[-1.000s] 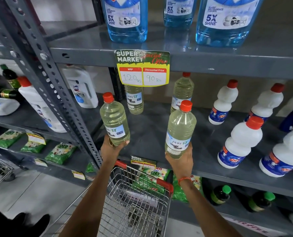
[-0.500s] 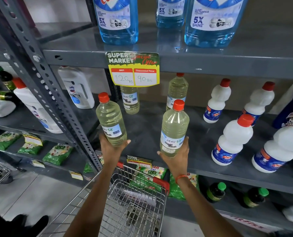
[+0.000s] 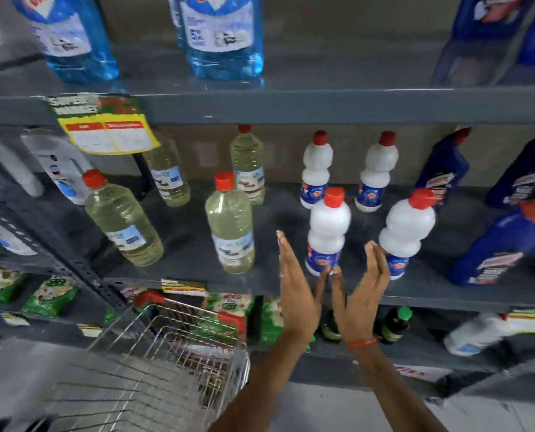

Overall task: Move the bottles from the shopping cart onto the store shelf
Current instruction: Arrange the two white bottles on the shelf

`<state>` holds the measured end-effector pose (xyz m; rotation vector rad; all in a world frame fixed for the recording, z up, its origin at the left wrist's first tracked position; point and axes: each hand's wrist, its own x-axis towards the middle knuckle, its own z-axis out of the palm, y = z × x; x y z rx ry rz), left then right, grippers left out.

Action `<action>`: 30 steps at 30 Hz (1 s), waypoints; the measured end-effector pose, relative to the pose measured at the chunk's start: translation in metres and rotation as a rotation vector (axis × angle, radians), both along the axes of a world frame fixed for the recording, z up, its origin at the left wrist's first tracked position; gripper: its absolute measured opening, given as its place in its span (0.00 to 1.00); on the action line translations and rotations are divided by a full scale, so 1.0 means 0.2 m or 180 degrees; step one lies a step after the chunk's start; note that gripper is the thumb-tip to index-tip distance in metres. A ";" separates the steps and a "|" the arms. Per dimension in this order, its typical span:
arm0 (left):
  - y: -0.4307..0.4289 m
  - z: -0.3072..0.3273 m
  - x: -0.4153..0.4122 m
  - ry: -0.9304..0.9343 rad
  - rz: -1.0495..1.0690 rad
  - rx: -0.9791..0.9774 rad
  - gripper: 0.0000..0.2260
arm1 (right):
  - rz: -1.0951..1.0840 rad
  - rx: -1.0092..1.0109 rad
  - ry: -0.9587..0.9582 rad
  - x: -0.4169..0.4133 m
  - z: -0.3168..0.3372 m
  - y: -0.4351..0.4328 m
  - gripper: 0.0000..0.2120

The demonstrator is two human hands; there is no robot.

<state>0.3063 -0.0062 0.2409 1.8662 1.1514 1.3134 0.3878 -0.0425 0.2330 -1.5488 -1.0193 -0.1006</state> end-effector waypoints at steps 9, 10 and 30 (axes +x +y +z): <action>0.09 -0.14 0.32 0.0066 0.0683 -0.1258 0.44 | 0.0192 -0.1161 0.1171 0.59 -0.18 -0.07 0.49; 0.11 -0.15 0.31 0.0085 0.0693 -0.1243 0.39 | 0.0219 -0.1199 0.1176 0.61 -0.18 -0.05 0.47; 0.13 -0.15 0.27 0.0318 0.0877 -0.0931 0.32 | 0.0290 -0.1055 0.1063 0.62 -0.18 -0.04 0.35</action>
